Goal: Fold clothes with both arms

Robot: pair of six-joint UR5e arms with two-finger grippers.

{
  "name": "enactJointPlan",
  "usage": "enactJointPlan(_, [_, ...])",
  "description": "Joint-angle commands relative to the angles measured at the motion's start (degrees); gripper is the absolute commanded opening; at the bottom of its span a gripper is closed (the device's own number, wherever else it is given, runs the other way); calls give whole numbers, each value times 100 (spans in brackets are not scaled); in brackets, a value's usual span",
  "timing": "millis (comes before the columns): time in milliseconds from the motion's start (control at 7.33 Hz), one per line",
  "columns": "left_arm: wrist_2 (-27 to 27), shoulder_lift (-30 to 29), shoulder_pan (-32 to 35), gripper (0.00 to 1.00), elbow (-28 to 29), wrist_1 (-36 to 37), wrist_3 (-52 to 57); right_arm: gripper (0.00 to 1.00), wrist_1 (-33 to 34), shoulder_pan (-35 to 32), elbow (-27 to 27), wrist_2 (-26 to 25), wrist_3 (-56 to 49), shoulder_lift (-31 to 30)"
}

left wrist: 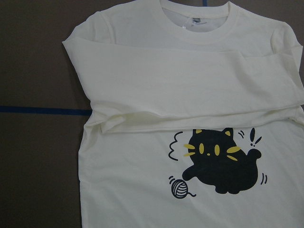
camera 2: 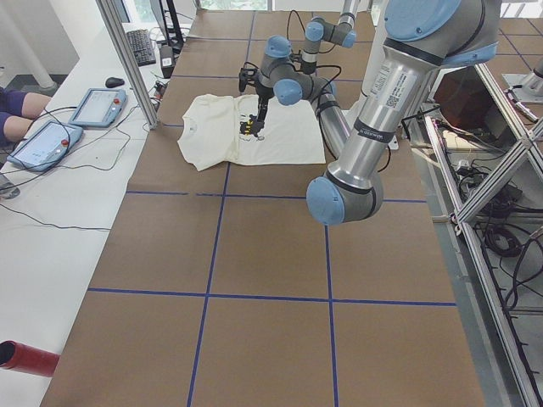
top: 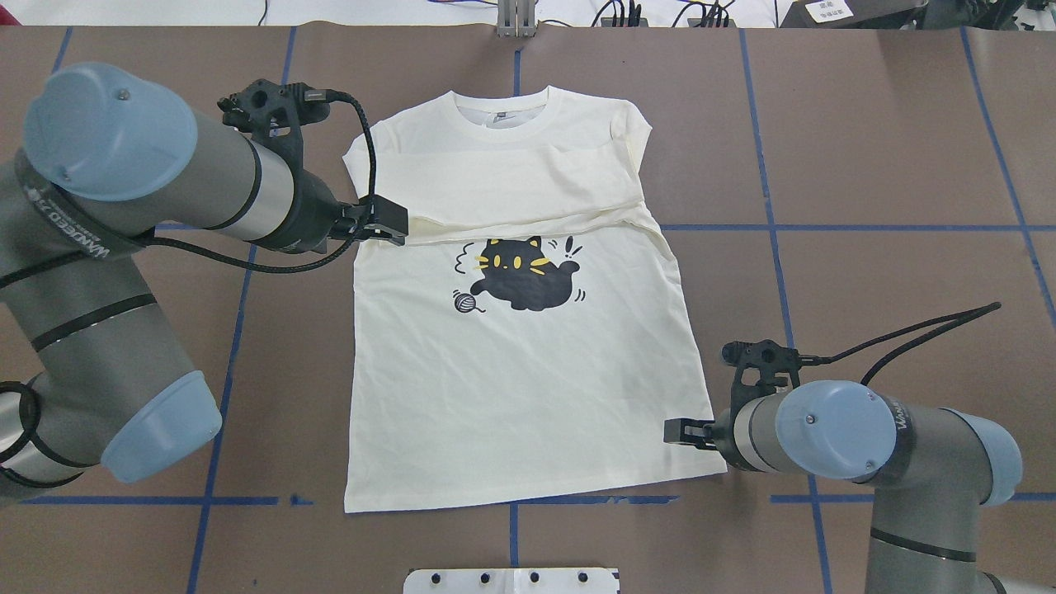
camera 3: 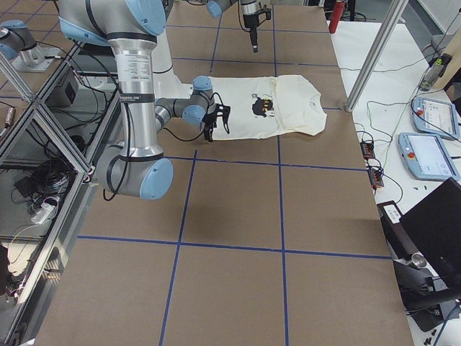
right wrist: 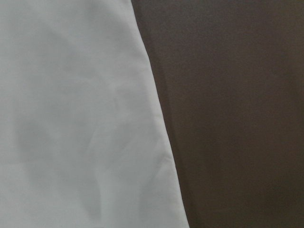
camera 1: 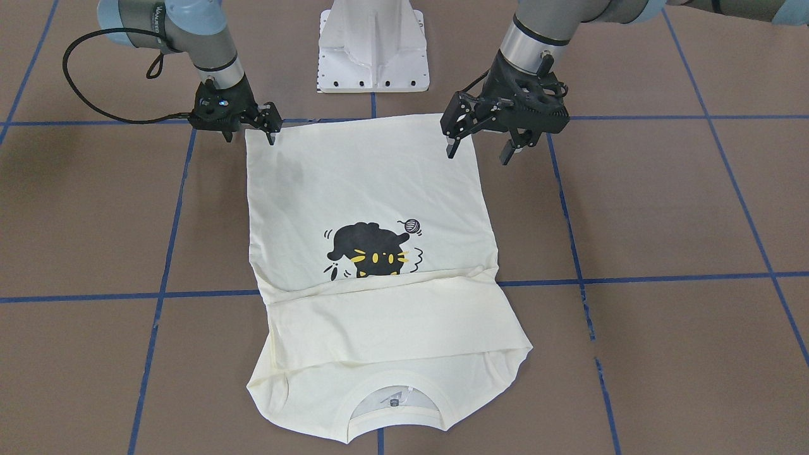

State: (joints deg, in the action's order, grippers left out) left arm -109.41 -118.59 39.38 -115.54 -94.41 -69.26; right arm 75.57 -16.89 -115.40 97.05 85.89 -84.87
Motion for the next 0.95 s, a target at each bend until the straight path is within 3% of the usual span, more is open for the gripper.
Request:
enactJointPlan(0, [-2, -6, 0, 100, 5, -7, 0, 94, -7, 10, 122, 16, 15, -47])
enactJointPlan(818, [-10, -6, 0, 100, 6, -7, 9, 91, -8, 176, 97, 42, 59, -21])
